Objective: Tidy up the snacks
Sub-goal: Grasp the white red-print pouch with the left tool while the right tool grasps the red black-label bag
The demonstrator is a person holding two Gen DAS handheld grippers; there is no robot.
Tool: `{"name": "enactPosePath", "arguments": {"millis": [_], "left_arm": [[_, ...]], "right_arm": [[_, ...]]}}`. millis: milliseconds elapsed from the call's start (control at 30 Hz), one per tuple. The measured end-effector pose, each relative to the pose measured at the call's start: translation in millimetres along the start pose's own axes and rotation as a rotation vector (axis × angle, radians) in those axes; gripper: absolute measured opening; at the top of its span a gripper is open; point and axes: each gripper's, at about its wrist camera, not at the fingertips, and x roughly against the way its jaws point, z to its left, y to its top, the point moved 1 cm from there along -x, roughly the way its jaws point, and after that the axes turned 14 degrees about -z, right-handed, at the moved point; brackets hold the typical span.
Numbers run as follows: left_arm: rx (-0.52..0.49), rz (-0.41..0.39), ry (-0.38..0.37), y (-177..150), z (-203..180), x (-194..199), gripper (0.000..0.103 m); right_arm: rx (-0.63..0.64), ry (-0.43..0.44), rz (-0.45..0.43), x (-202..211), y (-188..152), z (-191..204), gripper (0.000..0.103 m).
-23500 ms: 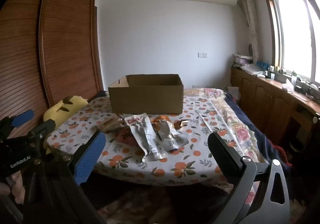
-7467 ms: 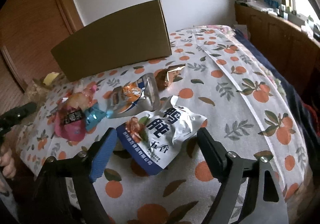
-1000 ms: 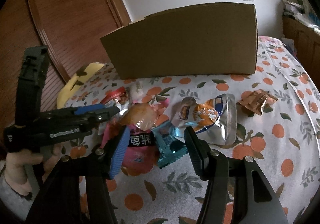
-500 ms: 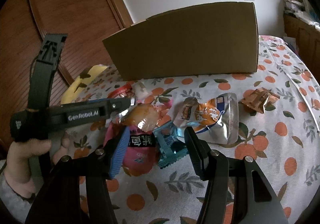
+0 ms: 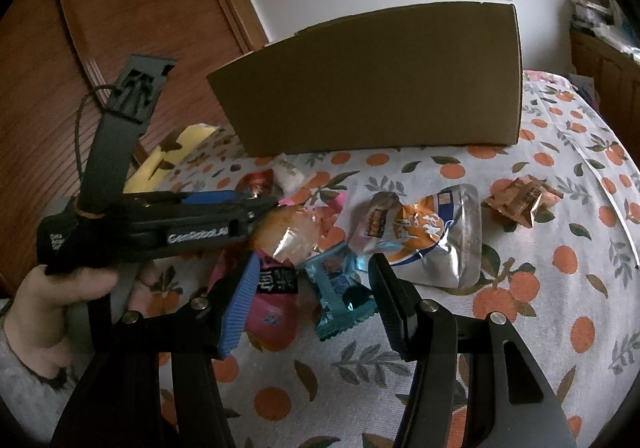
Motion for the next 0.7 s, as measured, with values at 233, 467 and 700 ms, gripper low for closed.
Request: {"name": "enactPosePath", "arguments": {"millis": [233,467,700], "left_arm": [[-0.036,-0.019,-0.022,-10.2,10.0,9.6,0.056],[-0.039,-0.023,-0.040,-10.7,20.6,9.1,0.063],[-0.062,-0.039,-0.068,-13.0,21.1,11.0,0.065]], "right_arm": [[0.031,0.011,0.015,-6.8,9.2,21.0,0.066],[0.106,-0.038,0.063,-26.0,16.1,38.4,0.072],[0.119,-0.055,0.104,-43.4,10.2,38.4,0.073]]}}
